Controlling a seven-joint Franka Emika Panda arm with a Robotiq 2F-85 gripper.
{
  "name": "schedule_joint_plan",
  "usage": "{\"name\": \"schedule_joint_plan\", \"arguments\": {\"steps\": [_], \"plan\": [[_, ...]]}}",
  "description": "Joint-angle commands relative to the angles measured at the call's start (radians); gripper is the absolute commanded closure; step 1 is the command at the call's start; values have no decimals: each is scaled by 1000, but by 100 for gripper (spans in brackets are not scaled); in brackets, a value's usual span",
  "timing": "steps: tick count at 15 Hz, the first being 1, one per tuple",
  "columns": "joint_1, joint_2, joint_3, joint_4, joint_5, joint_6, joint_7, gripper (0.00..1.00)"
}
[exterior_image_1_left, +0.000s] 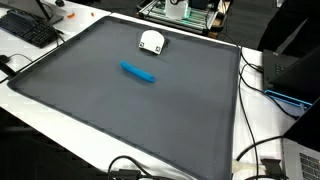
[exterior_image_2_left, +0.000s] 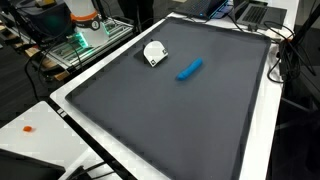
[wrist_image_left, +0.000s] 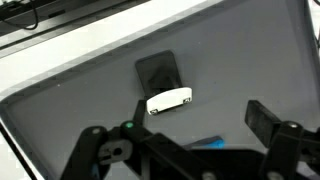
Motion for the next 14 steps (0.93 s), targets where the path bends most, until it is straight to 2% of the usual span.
{"name": "schedule_joint_plan", "arguments": {"steps": [1, 8, 11, 14], "plan": [[-20, -4, 51, -118, 84, 150, 171, 0], [-13, 83, 127, -283, 160, 472, 518, 0], [-23, 171, 146, -308, 145, 598, 677, 0], [-21, 276, 128, -297, 139, 666, 797, 0]]}}
